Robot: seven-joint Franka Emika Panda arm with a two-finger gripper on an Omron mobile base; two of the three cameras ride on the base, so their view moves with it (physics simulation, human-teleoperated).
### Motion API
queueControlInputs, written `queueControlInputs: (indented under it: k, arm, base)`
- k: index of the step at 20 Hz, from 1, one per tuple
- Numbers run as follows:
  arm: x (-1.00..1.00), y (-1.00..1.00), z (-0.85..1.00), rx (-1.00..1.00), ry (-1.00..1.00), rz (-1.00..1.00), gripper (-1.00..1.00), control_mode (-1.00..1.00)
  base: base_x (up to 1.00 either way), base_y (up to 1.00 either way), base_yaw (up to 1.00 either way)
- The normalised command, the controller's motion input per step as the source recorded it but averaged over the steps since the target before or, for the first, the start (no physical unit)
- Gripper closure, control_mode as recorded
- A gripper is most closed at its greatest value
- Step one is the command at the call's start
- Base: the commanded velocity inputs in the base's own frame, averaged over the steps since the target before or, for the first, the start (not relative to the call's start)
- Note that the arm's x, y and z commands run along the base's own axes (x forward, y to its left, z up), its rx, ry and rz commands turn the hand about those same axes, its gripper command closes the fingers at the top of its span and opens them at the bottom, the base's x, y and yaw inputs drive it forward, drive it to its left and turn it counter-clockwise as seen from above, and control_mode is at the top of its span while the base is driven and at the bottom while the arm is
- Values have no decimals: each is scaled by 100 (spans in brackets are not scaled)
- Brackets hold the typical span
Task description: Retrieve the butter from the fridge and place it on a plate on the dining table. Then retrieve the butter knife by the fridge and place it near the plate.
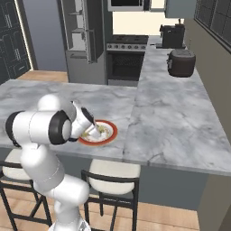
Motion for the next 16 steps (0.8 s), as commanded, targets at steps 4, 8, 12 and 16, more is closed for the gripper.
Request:
queueControlInputs:
  k: [4, 8, 12, 16]
  arm:
    - [0, 0, -22, 0, 0, -8, 100, -100]
    - [1, 0, -20, 0, 0, -7, 100, -100]
    - [3, 0, 0, 0, -1, -1, 100, -100]
    - [16, 0, 0, 0, 0, 0, 100, -100]
  base:
    - [0, 0, 0]
    - [0, 0, 0]
    - [0, 0, 0]
    - [0, 0, 0]
